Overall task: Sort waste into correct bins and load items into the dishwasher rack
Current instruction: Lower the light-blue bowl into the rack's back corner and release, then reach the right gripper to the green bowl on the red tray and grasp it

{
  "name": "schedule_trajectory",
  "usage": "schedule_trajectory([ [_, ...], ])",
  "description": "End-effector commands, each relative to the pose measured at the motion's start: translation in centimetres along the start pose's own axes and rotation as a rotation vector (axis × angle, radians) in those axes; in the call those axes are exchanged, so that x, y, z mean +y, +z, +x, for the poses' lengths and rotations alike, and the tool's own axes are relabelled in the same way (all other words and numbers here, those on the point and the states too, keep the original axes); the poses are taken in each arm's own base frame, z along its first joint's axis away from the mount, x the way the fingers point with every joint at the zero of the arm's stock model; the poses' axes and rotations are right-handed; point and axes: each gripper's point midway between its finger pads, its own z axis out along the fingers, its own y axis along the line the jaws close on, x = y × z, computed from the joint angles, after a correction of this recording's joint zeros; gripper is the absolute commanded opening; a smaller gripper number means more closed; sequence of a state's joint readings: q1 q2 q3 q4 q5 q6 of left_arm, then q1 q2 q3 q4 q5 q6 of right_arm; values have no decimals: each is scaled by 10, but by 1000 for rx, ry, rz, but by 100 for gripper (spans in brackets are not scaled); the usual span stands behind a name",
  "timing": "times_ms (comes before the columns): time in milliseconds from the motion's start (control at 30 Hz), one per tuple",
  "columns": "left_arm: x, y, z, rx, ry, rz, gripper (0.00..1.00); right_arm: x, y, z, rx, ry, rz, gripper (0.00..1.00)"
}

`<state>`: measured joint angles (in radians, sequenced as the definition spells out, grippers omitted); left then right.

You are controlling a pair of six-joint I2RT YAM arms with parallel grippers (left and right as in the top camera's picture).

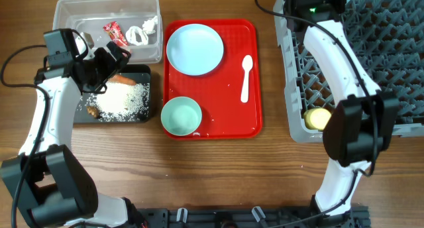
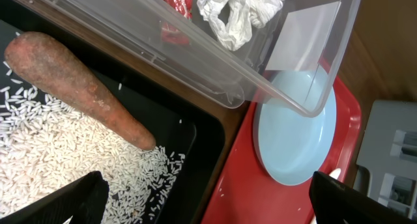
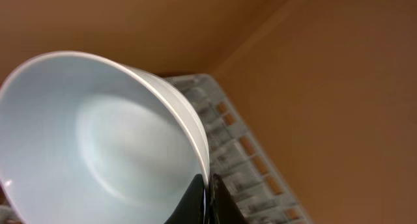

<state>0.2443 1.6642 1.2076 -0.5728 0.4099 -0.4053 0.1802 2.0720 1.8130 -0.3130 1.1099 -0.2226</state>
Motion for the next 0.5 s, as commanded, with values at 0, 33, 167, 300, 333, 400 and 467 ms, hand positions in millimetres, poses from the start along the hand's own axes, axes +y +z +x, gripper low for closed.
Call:
schedule_trajectory([
  [0,-3,-5,-2,-13,9,10,100,8,11,10,34,-253,109,4],
  [33,-3,-5,-2,-12,9,10,100,13,11,10,31,-286,107,4],
  [167,-3,-5,-2,-12,9,10,100,28,11,10,16,-319,99,4],
  [300,-3,-5,-2,-12,9,10,100,47,15,22,32,-410,93,5],
  [333,-3,-5,-2,-12,9,10,100,52,18,27,40,-439,95,4],
  [400,-3,-5,-2,-12,9,10,100,59,20,34,53,-474,106,4],
  [467,-3,-5,-2,-12,9,10,100,65,20,38,58,-487,114,4],
])
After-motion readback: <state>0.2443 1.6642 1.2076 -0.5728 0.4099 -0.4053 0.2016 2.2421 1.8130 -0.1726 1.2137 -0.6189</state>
